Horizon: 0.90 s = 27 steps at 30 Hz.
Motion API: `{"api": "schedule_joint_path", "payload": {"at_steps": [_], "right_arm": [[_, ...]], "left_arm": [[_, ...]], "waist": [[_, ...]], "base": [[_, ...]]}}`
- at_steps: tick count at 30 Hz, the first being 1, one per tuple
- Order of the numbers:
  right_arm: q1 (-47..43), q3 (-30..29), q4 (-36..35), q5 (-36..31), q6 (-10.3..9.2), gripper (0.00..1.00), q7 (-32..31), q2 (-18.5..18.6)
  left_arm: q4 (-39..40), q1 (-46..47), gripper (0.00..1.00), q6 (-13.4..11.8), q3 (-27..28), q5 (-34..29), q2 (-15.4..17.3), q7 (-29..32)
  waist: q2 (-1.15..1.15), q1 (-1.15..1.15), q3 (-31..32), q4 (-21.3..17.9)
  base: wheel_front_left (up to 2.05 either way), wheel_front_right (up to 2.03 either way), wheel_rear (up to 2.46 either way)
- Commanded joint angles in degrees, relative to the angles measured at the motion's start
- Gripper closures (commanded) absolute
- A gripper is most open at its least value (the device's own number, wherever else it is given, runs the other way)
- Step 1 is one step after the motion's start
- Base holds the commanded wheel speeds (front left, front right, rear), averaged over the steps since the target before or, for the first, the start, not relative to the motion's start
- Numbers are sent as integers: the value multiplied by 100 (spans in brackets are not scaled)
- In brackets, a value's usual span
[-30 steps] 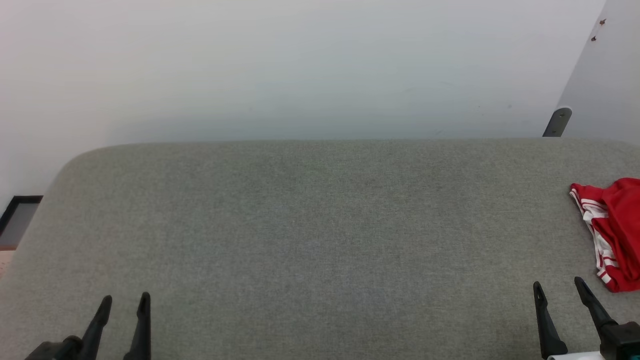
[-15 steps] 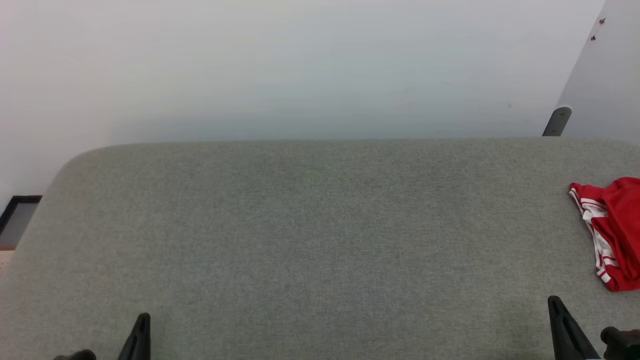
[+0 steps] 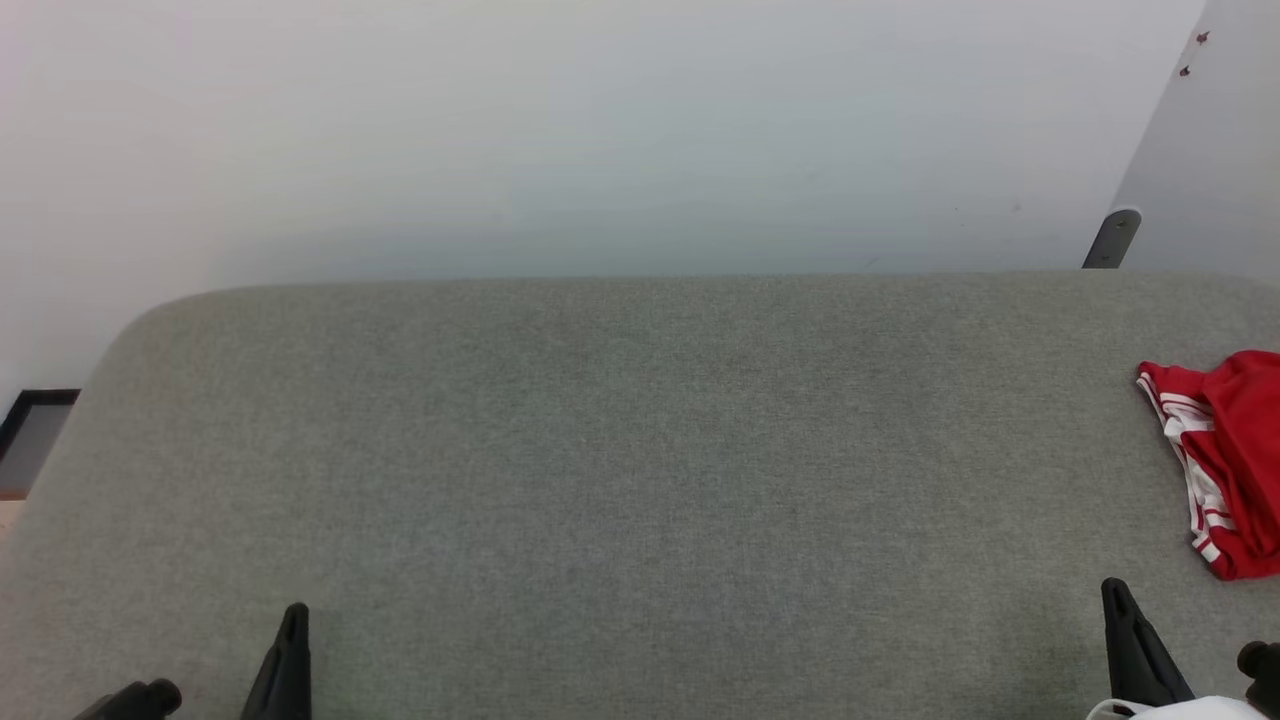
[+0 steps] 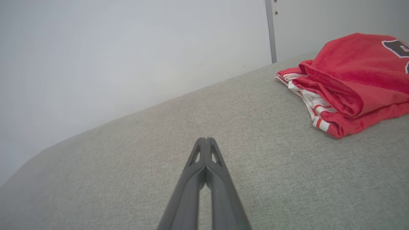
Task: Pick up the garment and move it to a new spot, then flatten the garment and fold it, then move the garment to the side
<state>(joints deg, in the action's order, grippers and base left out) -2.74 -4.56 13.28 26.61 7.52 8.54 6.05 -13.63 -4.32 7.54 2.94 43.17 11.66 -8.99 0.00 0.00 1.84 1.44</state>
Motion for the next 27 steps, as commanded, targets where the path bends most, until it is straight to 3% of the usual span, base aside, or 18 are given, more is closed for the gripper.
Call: {"api": "schedule_joint_path", "payload": {"at_steps": [1, 27], "right_arm": [[164, -31, -81, 201, -1, 100, -23, 4], [437, -93, -33, 2447, -2, 100, -551, -109]], "left_arm": [[70, 157, 100, -2, 49, 144, 30, 28], [37, 492, 100, -4, 164, 1827, -290, 566]], "waist": [[0, 0, -2, -1], [0, 0, -53, -38]], "base": [[0, 0, 0], [0, 0, 0]]}}
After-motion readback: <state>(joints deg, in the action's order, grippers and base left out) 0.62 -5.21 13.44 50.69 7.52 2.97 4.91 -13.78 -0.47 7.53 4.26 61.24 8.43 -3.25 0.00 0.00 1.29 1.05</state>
